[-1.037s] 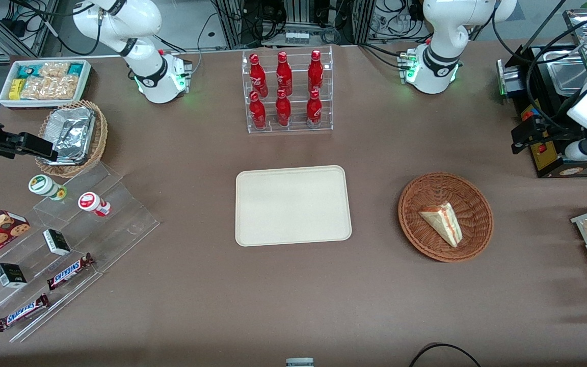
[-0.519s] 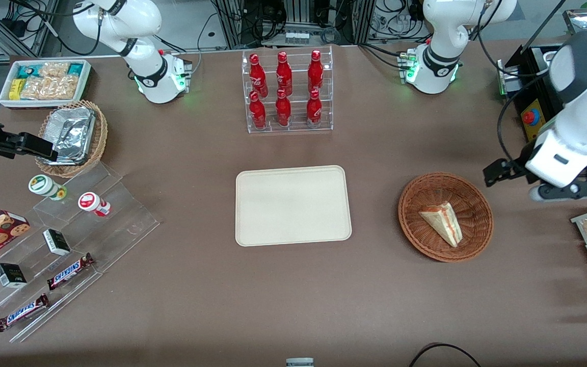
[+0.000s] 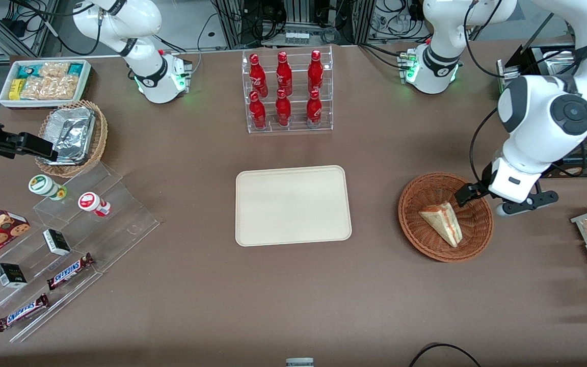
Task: Place sandwich from basket to tray
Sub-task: 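Lower the open left gripper around the sandwich and close it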
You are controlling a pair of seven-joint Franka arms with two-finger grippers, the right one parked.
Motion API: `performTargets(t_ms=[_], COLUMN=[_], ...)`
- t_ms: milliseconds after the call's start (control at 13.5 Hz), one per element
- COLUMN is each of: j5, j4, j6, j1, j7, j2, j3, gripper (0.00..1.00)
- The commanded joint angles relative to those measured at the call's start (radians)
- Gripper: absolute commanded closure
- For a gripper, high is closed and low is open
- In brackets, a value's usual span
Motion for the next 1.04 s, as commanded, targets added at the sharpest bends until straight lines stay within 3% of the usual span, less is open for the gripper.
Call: performTargets(t_ms=[0, 222, 963], j5=[-0.009, -0.009, 0.0], j4=[-0.072, -0.074, -0.094], j6=[0.12, 0.184, 0.269], j1=[-0.011, -0.042, -0.043], j7=[-0.14, -0.225, -0.228], j2=[0.004, 0.07, 0.167], j3=[0.003, 0.003, 0.003], gripper=[0.0, 0.0, 0.0])
